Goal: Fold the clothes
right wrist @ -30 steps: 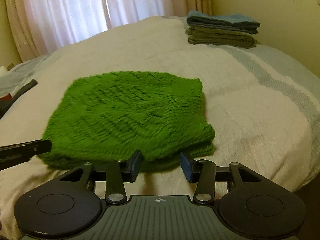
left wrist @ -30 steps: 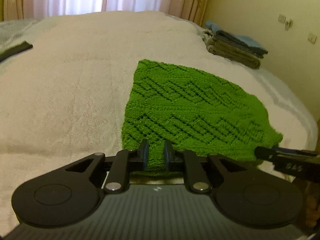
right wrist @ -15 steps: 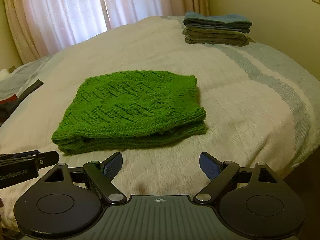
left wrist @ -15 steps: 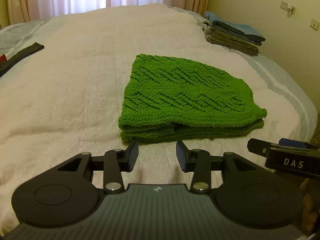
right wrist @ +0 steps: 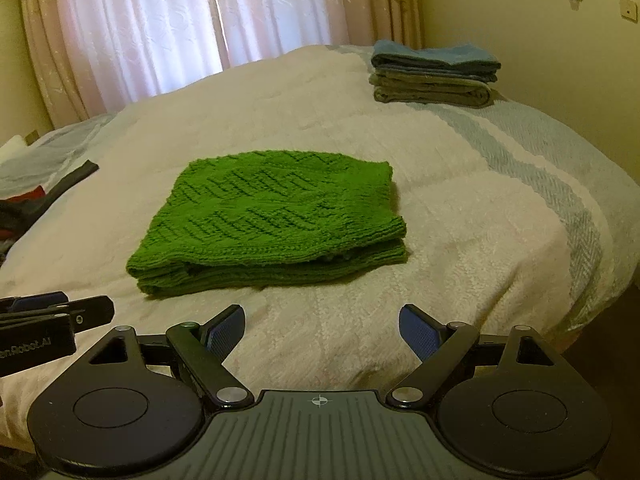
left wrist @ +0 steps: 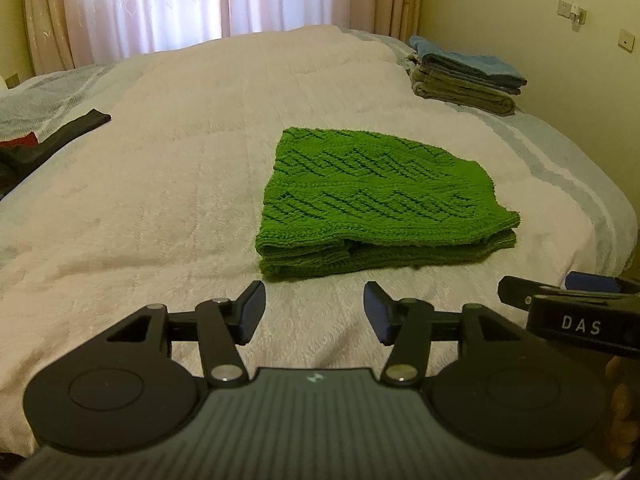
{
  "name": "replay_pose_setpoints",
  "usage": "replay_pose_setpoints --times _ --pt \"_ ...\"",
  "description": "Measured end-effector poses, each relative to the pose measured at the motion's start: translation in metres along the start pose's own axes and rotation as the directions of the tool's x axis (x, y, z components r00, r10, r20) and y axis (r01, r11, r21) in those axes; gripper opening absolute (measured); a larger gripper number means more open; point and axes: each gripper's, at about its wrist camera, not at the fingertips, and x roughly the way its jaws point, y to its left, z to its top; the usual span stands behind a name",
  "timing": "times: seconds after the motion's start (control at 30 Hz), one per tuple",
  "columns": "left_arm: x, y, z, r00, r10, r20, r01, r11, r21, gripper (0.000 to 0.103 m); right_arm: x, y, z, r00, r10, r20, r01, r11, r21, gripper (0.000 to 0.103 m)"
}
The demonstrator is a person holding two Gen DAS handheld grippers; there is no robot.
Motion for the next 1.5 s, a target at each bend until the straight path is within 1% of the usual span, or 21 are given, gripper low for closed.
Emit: replay_pose_setpoints --times 0.23,0.33,0.4,0.43,0.47,0.5,0.53,0.57,0.63,0.83,0.87,0.9,1.0,1.13,1.17,1.27,1.3,1.33,1.4,1.43,1.5 --pt "-0.012 0.002 -0.004 1.000 -0.007 0.019 0.007 1.000 0.001 0.052 -0.011 -0.004 -0.003 0.999 0.028 0.033 -0.028 0.999 0.018 0.087" --pt "-0.013 0.006 -0.005 0.999 -0.025 0.021 0.025 1.000 -0.008 0.052 -0.007 -0.018 0.001 0.997 0.055 0.055 -0.059 0.995 0.081 0.087" --pt "-0.010 0.010 -0.005 0.999 -0.037 0.024 0.037 0.999 -0.017 0.052 0.000 -0.036 0.006 0.990 0.108 0.089 -0.122 0.977 0.174 0.086" --pt "-0.009 0.012 -0.005 0.999 -0.043 0.025 0.043 0.999 -0.023 0.052 0.008 -0.051 0.009 0.981 0.160 0.106 -0.182 0.948 0.260 0.086" --pt "-0.006 0.015 -0.005 0.999 -0.048 0.024 0.048 0.998 -0.029 0.052 0.018 -0.064 0.010 0.971 0.209 0.118 -0.237 0.906 0.351 0.076" --pt "-0.002 0.018 -0.005 0.998 -0.051 0.021 0.052 0.998 -0.037 0.052 0.028 -0.077 0.011 0.958 0.256 0.132 -0.288 0.851 0.438 0.059" --pt "0.002 0.021 -0.004 0.998 -0.055 0.018 0.056 0.997 -0.045 0.052 0.040 -0.089 0.011 0.944 0.296 0.148 -0.329 0.790 0.517 0.053" --pt "0.006 0.024 -0.004 0.998 -0.059 0.015 0.059 0.997 -0.053 0.052 0.055 -0.102 0.010 0.928 0.334 0.165 -0.363 0.712 0.601 0.050" --pt "0.016 0.030 -0.003 0.998 -0.067 0.004 0.067 0.995 -0.073 0.052 0.080 -0.121 0.007 0.915 0.360 0.183 -0.377 0.594 0.711 0.050" --pt "0.042 0.040 0.006 0.997 -0.077 -0.012 0.075 0.992 -0.098 0.052 0.122 -0.142 0.009 0.915 0.338 0.221 -0.367 0.464 0.806 0.050" --pt "0.045 0.041 0.007 0.997 -0.082 -0.012 0.080 0.991 -0.103 0.052 0.129 -0.143 0.008 0.916 0.338 0.217 -0.361 0.457 0.813 0.045" --pt "0.049 0.042 0.009 0.996 -0.087 -0.012 0.085 0.991 -0.108 0.052 0.136 -0.145 0.008 0.917 0.338 0.212 -0.355 0.451 0.819 0.014" --pt "0.058 0.045 0.012 0.995 -0.103 -0.011 0.101 0.988 -0.117 0.052 0.132 -0.145 0.007 0.907 0.341 0.246 -0.391 0.471 0.791 0.004" --pt "0.067 0.051 0.010 0.992 -0.130 -0.005 0.128 0.985 -0.119 0.042 0.109 -0.134 0.009 0.933 0.290 0.214 -0.356 0.650 0.672 0.003" --pt "0.069 0.053 0.009 0.990 -0.139 -0.006 0.138 0.983 -0.122 0.039 0.117 -0.135 0.006 0.947 0.276 0.167 -0.314 0.673 0.670 0.003" --pt "0.077 0.061 0.011 0.987 -0.159 -0.007 0.156 0.976 -0.150 0.039 0.128 -0.136 -0.002 0.956 0.262 0.134 -0.281 0.675 0.683 0.004" --pt "0.079 0.065 0.012 0.986 -0.169 -0.004 0.166 0.972 -0.164 0.039 0.125 -0.133 0.002 0.958 0.253 0.135 -0.278 0.708 0.650 0.005" --pt "0.080 0.069 0.014 0.983 -0.182 0.004 0.180 0.967 -0.181 0.040 0.121 -0.129 0.006 0.961 0.243 0.135 -0.274 0.742 0.612 0.011" --pt "0.083 0.081 0.019 0.978 -0.209 0.026 0.209 0.953 -0.220 0.042 0.113 -0.124 0.013 0.967 0.220 0.127 -0.253 0.793 0.554 0.057" --pt "0.086 0.088 0.022 0.975 -0.220 0.038 0.222 0.944 -0.244 0.046 0.110 -0.126 0.016 0.966 0.221 0.136 -0.259 0.801 0.540 0.062" --pt "0.095 0.103 0.030 0.968 -0.244 0.060 0.251 0.923 -0.291 0.053 0.102 -0.131 0.021 0.961 0.227 0.157 -0.275 0.812 0.515 0.064"
